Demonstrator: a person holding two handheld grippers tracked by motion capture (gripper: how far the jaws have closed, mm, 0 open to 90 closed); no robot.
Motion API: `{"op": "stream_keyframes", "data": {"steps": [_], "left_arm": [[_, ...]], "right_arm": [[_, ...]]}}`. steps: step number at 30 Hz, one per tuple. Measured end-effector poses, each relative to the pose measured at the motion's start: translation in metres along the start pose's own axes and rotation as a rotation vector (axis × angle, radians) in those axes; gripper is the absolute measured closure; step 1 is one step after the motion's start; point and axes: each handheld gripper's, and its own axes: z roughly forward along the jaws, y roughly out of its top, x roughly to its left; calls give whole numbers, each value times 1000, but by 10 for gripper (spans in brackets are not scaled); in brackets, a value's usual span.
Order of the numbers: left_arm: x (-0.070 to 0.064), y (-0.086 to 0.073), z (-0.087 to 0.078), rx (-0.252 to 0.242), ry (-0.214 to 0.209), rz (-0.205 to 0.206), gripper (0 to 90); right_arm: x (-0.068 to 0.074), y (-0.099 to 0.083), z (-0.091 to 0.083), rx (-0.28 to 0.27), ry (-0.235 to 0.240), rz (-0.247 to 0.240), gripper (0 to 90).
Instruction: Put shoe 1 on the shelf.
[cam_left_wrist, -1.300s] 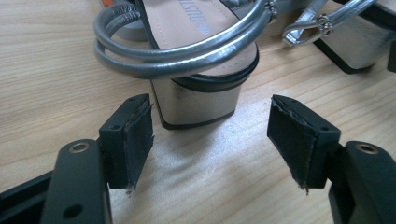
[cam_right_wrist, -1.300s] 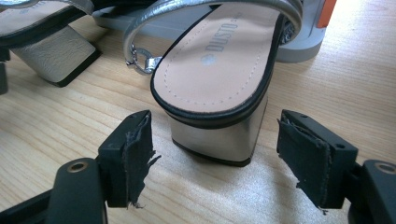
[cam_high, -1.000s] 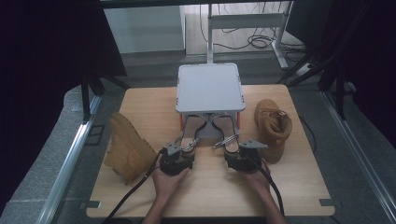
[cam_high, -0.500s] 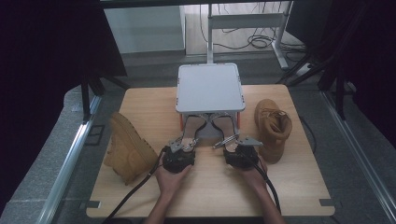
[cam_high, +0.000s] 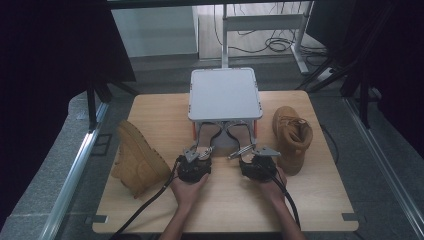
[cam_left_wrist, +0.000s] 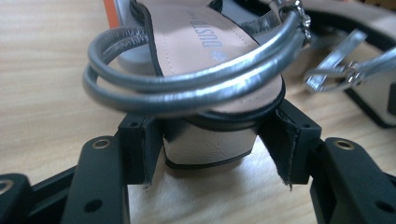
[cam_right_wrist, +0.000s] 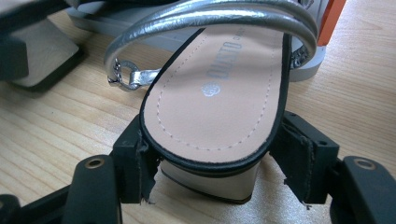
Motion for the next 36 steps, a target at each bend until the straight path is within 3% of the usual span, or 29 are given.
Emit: {"op": "stream_keyframes", "data": {"steps": [12,23,26,30,36], "left_arm": [[-6,9,16,-50,54,-15,415],[-3,29,29,-83,87,-79,418],[-2,34,34,-78,94,-81,419],[3,38,42,-74,79,-115,419],[3,41,55,-37,106,-90,418]], "right_arm": [[-1,0,0,6,7,-1,354],[-1,1,-1,9,6,-2,355],[-1,1,-1,9,6,-1,356],[-1,1,-1,10,7,0,356],[-2,1,-1,12,8,0,357]]}}
